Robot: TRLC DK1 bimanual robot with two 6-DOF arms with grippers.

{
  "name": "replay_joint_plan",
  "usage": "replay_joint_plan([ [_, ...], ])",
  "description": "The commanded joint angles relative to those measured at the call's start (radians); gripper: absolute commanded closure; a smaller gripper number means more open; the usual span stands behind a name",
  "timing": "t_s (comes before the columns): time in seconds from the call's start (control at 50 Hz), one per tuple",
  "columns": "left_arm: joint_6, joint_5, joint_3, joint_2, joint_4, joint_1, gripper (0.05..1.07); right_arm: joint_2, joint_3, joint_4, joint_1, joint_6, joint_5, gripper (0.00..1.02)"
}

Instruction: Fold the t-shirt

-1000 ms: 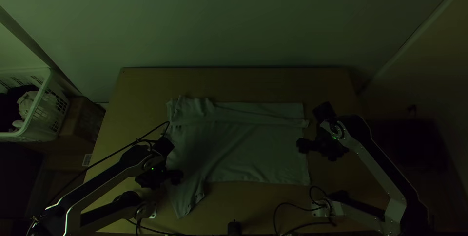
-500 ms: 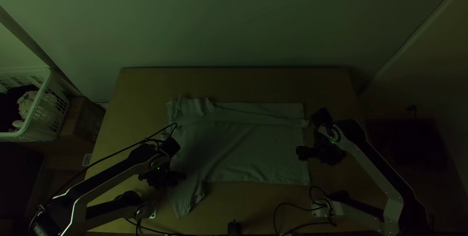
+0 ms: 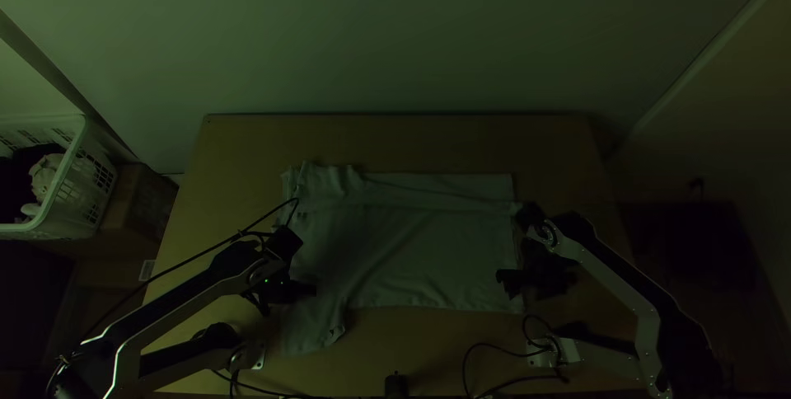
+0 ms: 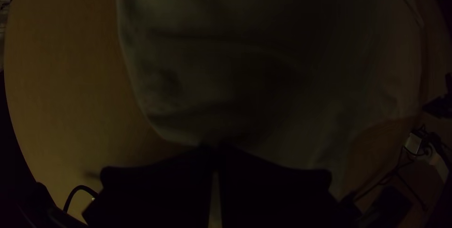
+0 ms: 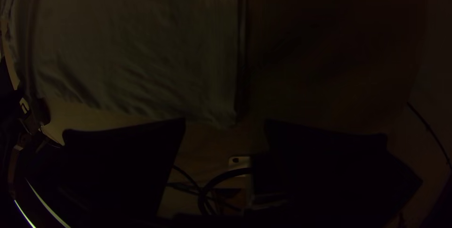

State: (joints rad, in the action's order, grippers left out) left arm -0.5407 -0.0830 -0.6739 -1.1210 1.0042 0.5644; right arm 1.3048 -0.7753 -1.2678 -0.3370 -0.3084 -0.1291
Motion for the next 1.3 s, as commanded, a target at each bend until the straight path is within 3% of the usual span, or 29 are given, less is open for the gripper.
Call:
replay_joint_plan([
  [0.0, 0.025, 0.011, -0.041, 0.020, 0.030, -0.029, 1.04, 0.047, 0.038, 0.002, 0.006, 0.019, -0.009, 0.34],
  [0.34, 0.087, 0.011, -0.076, 0.041, 0.060, -0.100, 1.04, 0.152, 0.088, 0.039, 0.006, 0.054, -0.018, 0.34],
  [0.46, 0.105, 0.011, -0.087, 0.041, 0.068, -0.121, 1.04, 0.157, 0.099, 0.077, -0.002, 0.068, -0.033, 0.66],
  [0.58, 0.119, 0.011, -0.099, 0.046, 0.082, -0.143, 1.04, 0.171, 0.103, 0.084, -0.014, 0.078, -0.043, 0.68],
  [0.62, 0.130, 0.011, -0.102, 0.047, 0.083, -0.152, 1.04, 0.175, 0.103, 0.091, -0.019, 0.078, -0.043, 0.80],
  [0.66, 0.139, 0.011, -0.105, 0.052, 0.085, -0.166, 1.04, 0.166, 0.099, 0.108, -0.019, 0.075, -0.043, 1.00],
  [1.28, 0.275, 0.006, -0.273, -0.008, 0.091, -0.350, 1.04, 0.109, -0.182, -0.013, 0.102, 0.143, -0.035, 1.00],
])
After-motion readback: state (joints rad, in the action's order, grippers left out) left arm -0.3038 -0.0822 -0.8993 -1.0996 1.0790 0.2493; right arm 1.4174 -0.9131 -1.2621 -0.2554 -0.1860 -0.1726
